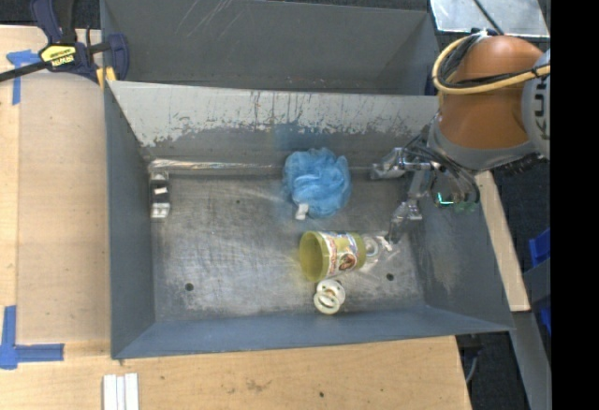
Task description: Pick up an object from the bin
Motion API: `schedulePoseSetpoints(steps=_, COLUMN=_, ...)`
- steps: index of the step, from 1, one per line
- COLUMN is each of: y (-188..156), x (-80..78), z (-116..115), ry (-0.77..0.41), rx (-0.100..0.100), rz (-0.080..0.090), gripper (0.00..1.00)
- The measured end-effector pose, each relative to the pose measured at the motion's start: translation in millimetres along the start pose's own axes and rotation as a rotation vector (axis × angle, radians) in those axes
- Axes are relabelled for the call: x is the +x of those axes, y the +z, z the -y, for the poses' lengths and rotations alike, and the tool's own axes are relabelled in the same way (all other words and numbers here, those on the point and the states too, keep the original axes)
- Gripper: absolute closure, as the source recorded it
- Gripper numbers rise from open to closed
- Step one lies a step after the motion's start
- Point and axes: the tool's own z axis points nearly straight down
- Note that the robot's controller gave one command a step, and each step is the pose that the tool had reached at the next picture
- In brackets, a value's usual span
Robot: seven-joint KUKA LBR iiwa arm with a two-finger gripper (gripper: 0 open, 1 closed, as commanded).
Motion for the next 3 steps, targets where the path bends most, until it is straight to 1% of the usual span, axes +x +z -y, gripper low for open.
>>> schedulePoseSetpoints(steps=1, y=-4.5, x=-2.1, z=-0.3, ry=-0.002, rx=0.001, rz=0.008, gripper=0.00)
schedulePoseSetpoints(steps=2, y=55.3, x=56.0, z=-61.8, ry=-0.067, rx=0.001, rz=0.009, gripper=0.00)
schedulePoseSetpoints(steps=3, y=31.5, x=57.5, z=-60.5, ry=-0.094, rx=0.001, rz=0.007, gripper=0.00)
